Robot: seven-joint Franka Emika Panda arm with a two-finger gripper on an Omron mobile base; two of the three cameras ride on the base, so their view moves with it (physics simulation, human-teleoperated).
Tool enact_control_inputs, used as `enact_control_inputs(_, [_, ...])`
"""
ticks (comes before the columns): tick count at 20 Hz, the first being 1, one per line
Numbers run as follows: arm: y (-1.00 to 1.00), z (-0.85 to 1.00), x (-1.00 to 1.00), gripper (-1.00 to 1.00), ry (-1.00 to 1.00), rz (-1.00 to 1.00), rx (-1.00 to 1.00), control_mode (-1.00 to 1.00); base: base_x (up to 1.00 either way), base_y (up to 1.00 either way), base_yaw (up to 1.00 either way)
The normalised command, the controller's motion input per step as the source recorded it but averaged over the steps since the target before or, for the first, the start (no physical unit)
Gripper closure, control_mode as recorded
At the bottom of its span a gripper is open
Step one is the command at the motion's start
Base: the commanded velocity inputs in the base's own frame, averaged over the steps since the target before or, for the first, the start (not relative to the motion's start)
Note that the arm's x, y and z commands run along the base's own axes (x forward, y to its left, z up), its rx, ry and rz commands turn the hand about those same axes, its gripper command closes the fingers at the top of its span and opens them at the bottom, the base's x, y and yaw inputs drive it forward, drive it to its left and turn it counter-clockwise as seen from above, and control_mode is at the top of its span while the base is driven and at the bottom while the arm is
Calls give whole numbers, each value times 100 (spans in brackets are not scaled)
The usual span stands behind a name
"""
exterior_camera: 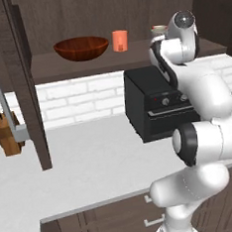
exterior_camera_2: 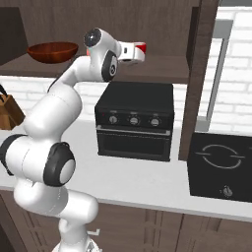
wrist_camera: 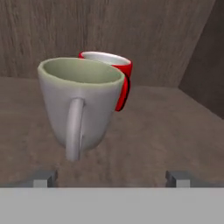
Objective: Gather all objects into one cabinet and sort the glasses and bowls to opposite sides.
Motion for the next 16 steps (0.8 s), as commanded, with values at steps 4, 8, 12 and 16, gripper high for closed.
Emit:
enact_control_inputs(4, [0,54,-38,-100,22,0,0,-100,0,0,0])
enact_control_inputs(8, [0,-16,-75,-100,7,0,0,-100,0,0,0])
enact_control_inputs(12, [3,-90,-97,-100,-2,0,0,-100,0,0,0])
enact_control_inputs(16, [0,-78,-100,-100,-32,6,15,-100,0,0,0])
